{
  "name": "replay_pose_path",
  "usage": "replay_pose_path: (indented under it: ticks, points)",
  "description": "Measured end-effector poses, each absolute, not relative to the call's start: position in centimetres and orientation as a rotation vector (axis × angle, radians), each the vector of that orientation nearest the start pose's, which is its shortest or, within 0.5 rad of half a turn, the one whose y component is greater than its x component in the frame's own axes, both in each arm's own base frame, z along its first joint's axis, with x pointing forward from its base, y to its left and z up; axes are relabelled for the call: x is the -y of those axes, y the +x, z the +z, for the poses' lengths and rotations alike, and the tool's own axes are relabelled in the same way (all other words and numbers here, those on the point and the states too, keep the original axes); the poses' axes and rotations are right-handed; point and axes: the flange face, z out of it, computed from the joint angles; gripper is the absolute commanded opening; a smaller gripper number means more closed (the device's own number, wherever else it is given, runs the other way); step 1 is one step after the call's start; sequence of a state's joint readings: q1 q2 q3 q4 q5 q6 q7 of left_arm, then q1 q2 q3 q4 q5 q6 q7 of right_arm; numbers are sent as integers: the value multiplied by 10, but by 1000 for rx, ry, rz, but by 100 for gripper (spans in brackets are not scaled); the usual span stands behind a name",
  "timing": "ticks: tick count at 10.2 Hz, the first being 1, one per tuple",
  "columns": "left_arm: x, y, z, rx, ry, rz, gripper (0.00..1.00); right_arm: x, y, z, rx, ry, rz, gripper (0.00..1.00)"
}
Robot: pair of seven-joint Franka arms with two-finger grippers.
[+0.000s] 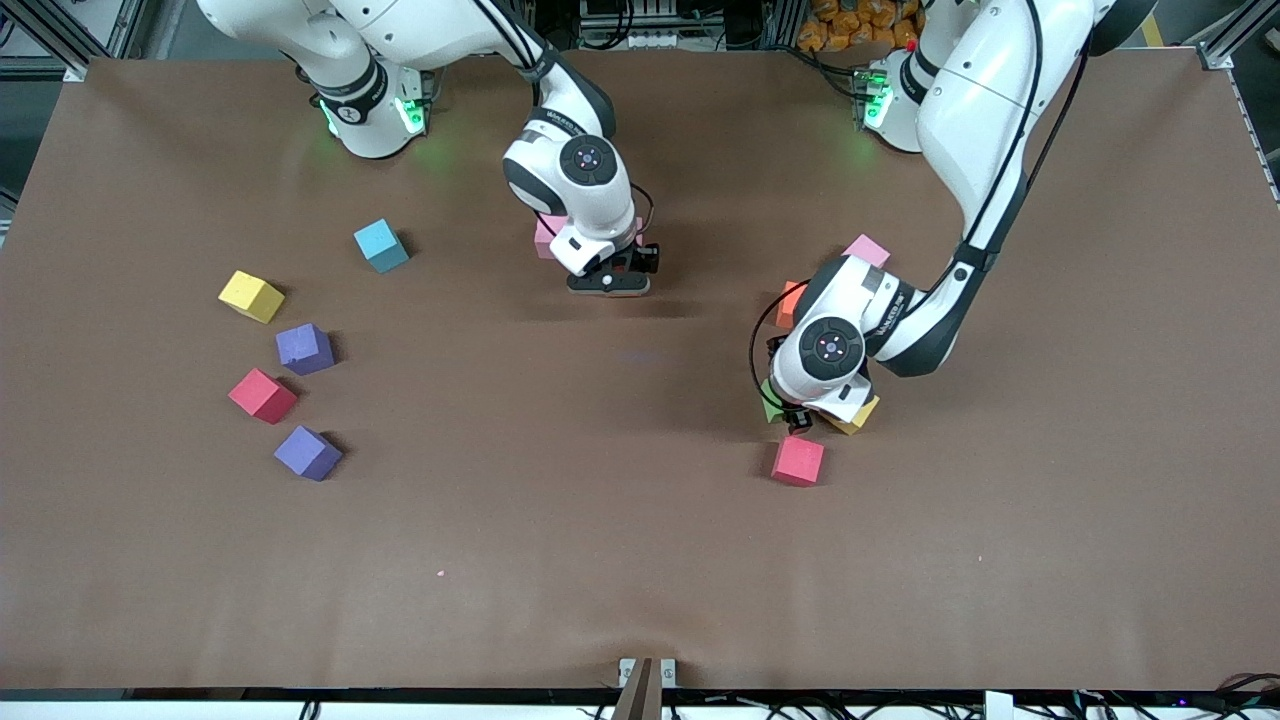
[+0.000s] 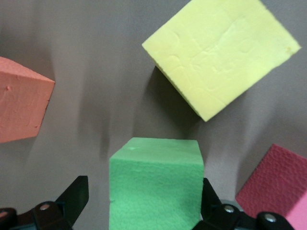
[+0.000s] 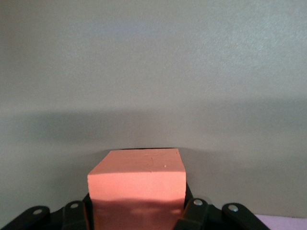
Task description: Form number 2 with 11 blocks
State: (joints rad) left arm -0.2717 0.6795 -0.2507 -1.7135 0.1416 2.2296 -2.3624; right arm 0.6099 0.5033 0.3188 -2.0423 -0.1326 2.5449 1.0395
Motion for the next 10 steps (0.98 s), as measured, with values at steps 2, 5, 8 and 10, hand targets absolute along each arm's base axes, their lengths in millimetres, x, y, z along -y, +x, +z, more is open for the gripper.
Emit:
replay_pose_path:
  ticks: [2, 5, 8, 10]
  points:
    - [311, 577, 191, -2547, 2046, -116, 100, -480, 359, 205, -68, -3074, 72, 34]
    - [309, 577, 189, -2549, 2051, -108, 69, -480, 359, 205, -69, -3075, 73, 34]
    - [304, 579, 189, -2552, 2046, -99, 17, -478, 357, 201, -55, -3086, 75, 34]
    - [303, 581, 190, -2548, 2041, -97, 17, -477, 356, 199, -51, -3091, 78, 35]
